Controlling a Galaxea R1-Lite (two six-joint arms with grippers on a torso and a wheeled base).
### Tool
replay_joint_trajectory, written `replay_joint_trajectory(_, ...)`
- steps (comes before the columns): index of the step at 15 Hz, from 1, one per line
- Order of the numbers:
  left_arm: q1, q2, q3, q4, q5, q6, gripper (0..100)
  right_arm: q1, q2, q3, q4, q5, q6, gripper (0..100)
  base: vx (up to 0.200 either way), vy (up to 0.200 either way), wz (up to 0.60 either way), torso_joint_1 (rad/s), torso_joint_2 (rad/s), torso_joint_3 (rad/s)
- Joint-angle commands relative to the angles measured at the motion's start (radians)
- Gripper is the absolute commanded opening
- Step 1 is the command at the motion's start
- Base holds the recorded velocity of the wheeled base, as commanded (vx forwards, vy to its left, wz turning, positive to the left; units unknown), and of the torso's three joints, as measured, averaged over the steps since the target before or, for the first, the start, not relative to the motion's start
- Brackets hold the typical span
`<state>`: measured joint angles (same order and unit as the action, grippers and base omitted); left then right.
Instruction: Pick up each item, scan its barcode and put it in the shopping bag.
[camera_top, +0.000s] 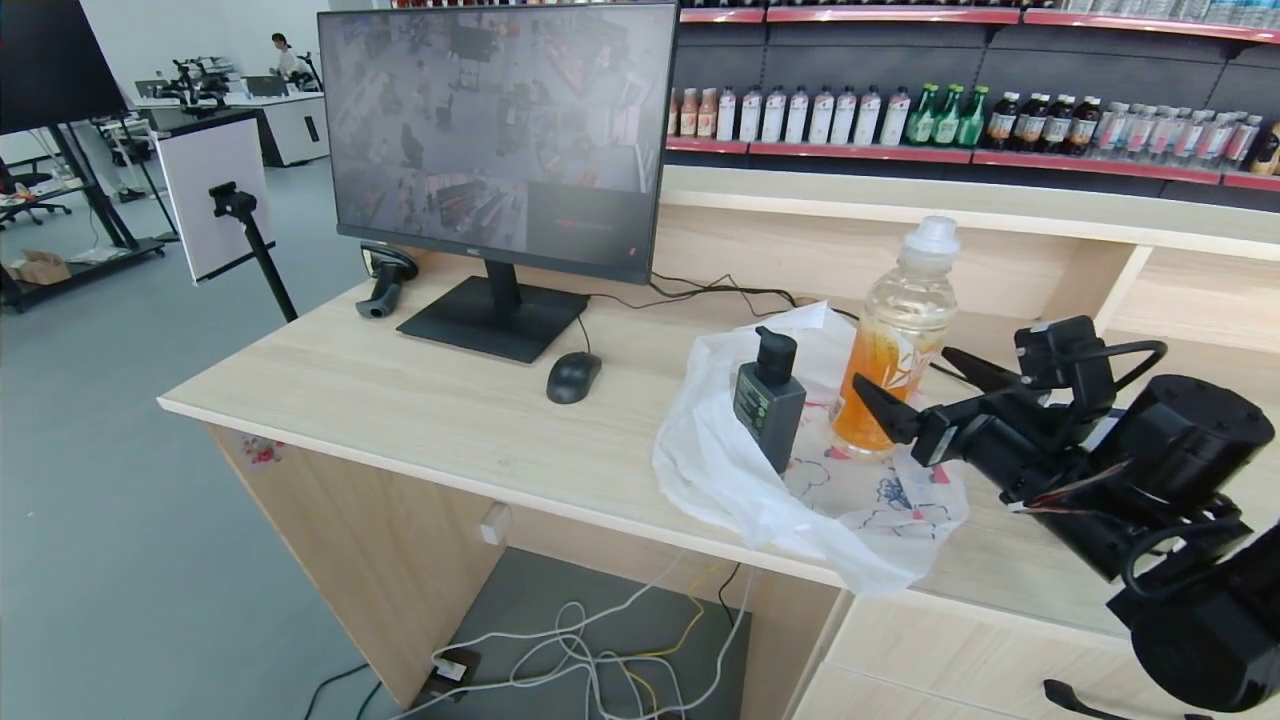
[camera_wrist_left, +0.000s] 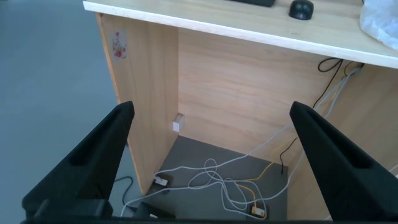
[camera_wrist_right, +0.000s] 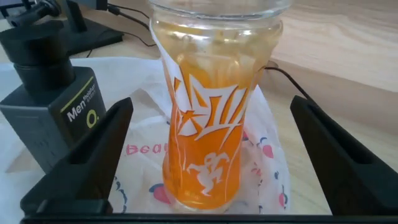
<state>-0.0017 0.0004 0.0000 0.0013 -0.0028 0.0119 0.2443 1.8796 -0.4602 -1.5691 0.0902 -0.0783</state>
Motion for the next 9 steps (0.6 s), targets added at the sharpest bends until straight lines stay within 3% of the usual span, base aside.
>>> replay_joint_trajectory(1,0.000,0.000,0.000,0.000,0.000,0.000,100,-0.005,-0.109,0.072,-0.002,0.000,0.000,100,0.000,0.000,0.00,0.000,0.00,0.000)
replay_joint_trajectory(7,0.000,0.000,0.000,0.000,0.000,0.002,100,-0.099,-0.494,0.460,-0.002,-0.006,0.101,100,0.000,0.000,0.00,0.000,0.00,0.000)
replay_joint_trajectory(9,0.000,0.000,0.000,0.000,0.000,0.002,100,-0.123,-0.648,0.460,0.127,-0.014,0.104,100,0.000,0.000,0.00,0.000,0.00,0.000)
